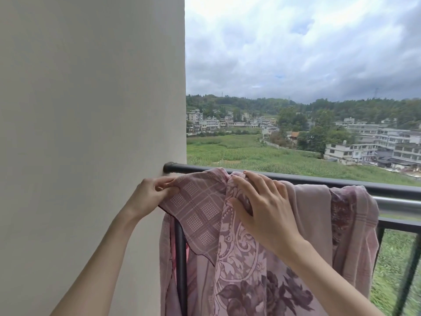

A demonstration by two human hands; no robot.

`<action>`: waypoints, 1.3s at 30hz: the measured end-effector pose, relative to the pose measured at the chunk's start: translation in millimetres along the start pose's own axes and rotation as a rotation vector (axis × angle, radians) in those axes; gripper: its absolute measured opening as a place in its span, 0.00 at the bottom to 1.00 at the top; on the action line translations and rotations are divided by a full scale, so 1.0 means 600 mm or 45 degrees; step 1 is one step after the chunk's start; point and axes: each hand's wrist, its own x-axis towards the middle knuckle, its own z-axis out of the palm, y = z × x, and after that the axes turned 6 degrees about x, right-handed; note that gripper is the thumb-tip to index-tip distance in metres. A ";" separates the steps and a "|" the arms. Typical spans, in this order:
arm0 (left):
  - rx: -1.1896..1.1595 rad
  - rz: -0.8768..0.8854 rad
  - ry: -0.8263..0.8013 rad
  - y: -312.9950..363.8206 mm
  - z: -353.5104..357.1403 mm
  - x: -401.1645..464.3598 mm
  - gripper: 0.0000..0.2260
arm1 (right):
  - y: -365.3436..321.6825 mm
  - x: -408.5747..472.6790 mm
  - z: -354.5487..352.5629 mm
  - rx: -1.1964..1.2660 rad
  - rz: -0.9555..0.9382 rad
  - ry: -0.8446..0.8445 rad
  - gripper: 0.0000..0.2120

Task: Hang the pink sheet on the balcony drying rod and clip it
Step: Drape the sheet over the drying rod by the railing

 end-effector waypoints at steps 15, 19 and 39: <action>0.422 0.141 -0.124 0.104 0.094 0.119 0.23 | 0.046 0.008 0.042 0.061 -0.031 0.059 0.18; 0.682 0.106 -0.127 0.095 0.077 0.101 0.23 | 0.046 0.008 0.035 0.120 -0.041 0.081 0.18; 0.810 0.623 0.160 0.274 0.354 -0.034 0.26 | 0.262 -0.112 -0.131 0.029 -0.161 -0.008 0.18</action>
